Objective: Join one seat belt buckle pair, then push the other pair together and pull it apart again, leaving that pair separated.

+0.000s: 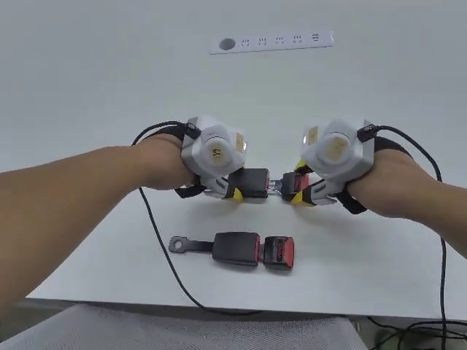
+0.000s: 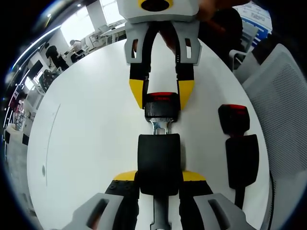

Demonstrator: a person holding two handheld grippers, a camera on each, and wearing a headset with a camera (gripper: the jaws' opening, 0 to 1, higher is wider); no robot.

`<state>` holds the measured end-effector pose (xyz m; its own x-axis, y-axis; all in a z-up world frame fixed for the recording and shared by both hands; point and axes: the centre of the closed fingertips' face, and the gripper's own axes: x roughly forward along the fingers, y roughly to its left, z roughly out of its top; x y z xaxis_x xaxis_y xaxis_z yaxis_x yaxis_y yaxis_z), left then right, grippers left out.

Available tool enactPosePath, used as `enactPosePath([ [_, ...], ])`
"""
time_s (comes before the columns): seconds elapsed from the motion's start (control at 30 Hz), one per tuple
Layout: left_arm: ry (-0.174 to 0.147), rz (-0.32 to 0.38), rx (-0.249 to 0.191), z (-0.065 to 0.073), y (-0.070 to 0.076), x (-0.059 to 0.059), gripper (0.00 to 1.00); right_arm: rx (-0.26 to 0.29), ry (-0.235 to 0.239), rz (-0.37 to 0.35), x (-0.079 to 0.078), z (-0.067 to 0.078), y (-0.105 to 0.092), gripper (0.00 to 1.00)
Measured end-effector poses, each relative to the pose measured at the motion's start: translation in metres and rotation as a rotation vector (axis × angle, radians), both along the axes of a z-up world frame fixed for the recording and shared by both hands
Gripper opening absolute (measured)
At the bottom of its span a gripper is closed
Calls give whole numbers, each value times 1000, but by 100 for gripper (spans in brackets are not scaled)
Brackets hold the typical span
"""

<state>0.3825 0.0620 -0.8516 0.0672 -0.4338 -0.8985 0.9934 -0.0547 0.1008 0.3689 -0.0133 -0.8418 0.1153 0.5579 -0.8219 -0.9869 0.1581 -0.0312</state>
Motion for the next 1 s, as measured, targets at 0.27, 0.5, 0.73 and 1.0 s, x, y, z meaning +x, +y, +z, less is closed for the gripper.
enactPosePath([
  [0.27,0,6,6,0,0,0,32,-29,-26,29,-1,-3,-25,33],
  [0.5,0,-6,18,-1,0,-1,32,-90,-39,7,-4,-2,-69,33],
  [0.73,1,-14,35,-1,0,-1,32,-132,-33,-16,-9,-2,-107,33],
  [1.0,-3,-21,43,-1,0,-1,33,-177,-30,-33,-12,-3,-140,33],
])
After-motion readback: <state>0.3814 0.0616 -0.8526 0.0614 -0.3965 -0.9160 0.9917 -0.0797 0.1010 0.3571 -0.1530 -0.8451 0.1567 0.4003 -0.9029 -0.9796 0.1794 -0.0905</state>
